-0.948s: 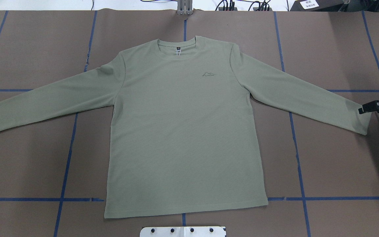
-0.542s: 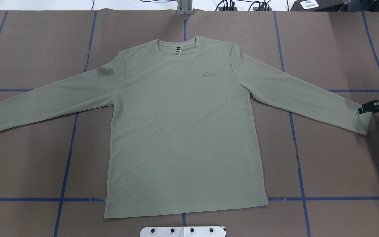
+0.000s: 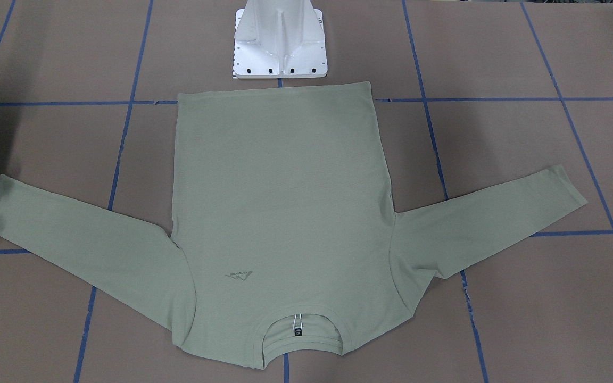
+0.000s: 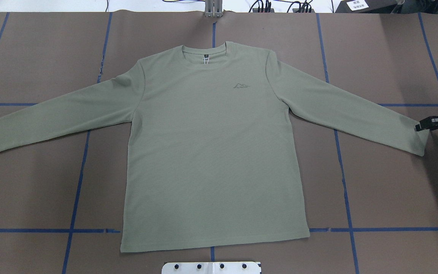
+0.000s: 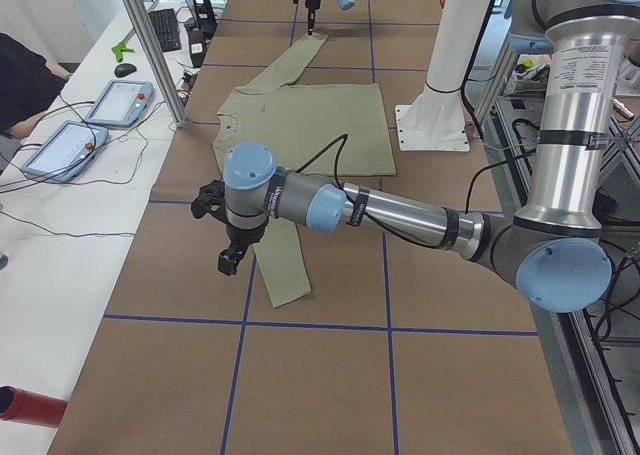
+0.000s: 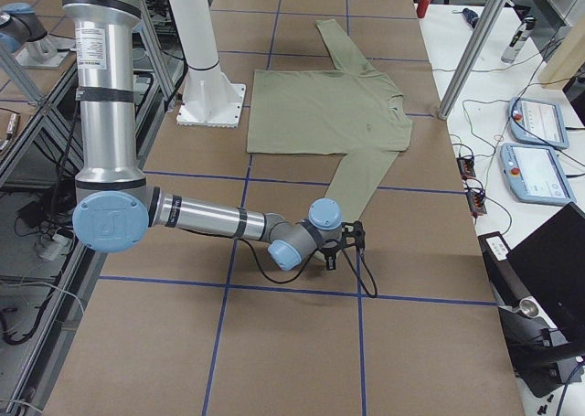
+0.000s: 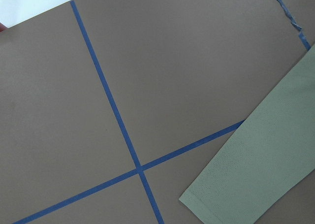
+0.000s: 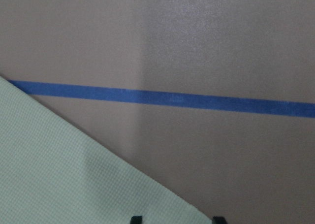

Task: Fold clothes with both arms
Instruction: 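Move the right gripper to the sleeve cuff nearest it and grasp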

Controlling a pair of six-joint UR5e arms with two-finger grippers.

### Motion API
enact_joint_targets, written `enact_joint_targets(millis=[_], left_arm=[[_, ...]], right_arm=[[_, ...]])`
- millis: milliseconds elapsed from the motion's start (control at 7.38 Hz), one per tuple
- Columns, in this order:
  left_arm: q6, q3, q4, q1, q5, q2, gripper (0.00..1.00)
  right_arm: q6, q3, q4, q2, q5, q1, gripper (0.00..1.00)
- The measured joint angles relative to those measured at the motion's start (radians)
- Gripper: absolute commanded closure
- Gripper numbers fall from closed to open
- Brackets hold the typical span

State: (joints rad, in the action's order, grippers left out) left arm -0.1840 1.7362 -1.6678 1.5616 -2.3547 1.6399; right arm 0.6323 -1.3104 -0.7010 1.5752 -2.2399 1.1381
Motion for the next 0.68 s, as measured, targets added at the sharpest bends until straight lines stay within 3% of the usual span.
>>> enact_joint_targets(millis=[135, 271, 406, 542, 677], left_arm=[[0.000, 0.000, 0.000, 0.000, 0.000, 0.000, 0.00], [0.000, 0.000, 0.000, 0.000, 0.000, 0.000, 0.00], [0.000, 0.000, -0.001, 0.000, 0.000, 0.000, 0.00], [0.000, 0.000, -0.001, 0.000, 0.000, 0.000, 0.00], [0.000, 0.000, -0.001, 0.000, 0.000, 0.000, 0.00]], right_arm=[[0.000, 0.000, 0.000, 0.001, 0.003, 0.000, 0.44], [0.000, 0.000, 0.000, 0.002, 0.006, 0.000, 0.55], [0.000, 0.000, 0.000, 0.003, 0.008, 0.000, 0.72], [0.001, 0.001, 0.000, 0.002, 0.009, 0.000, 0.95], [0.003, 0.001, -0.001, 0.001, 0.010, 0.000, 1.00]])
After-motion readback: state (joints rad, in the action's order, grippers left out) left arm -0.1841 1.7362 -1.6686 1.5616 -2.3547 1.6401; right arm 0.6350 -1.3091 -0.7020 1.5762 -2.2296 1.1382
